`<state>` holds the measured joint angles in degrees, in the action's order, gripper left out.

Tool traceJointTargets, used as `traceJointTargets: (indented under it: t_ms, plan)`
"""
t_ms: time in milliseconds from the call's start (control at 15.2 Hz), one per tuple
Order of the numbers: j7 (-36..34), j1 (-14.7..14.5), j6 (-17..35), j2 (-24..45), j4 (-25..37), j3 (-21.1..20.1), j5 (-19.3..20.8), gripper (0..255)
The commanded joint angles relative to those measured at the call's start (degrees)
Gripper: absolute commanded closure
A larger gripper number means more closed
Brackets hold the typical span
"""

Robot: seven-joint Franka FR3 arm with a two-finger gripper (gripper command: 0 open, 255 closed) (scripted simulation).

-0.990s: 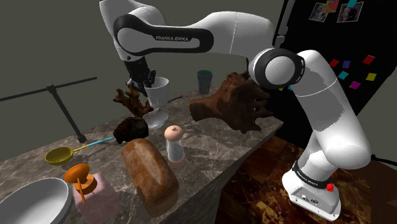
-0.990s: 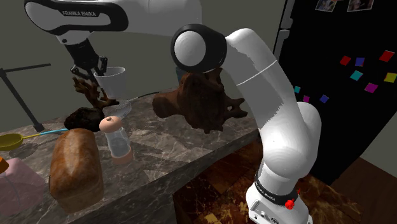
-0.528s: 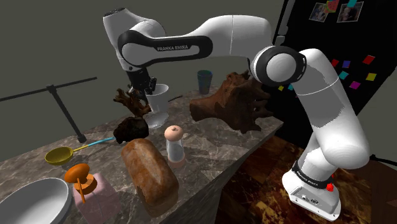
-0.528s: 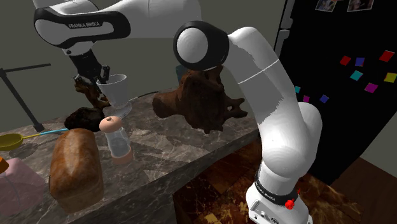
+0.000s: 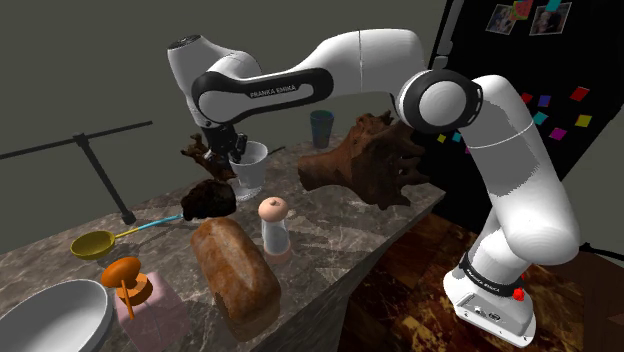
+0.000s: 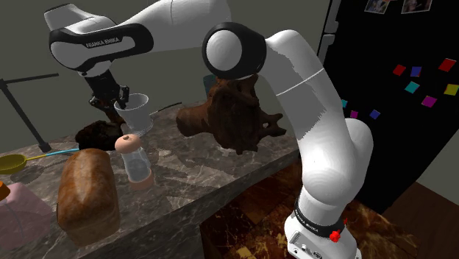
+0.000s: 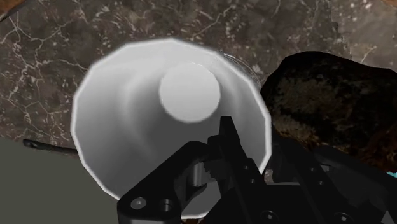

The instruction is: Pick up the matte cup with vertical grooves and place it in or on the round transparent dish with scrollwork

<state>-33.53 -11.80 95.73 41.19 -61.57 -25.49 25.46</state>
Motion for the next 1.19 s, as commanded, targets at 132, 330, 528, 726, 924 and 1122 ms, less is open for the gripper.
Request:
traceJointTargets:
  t_ms: [132,330,528,726,924,1122]
  plan:
    - [-0.6,0.8,2.7,-0.2,-3.3,0.1,0.1,255]
    - [-0.6,0.8,2.7,-0.2,-3.3,0.0,0.1,255]
    - [-0.6,0.8,2.7,-0.2,-3.3,0.0,0.1,255]
    - [-0.5,0.9,2.7,0.0,-3.2,0.0,0.2,0]
    - [-0.6,0.8,2.7,-0.2,-3.3,0.0,0.1,0]
    - [0.4,-1.1,-3.4,0.5,3.7,0.0,0.0,0]
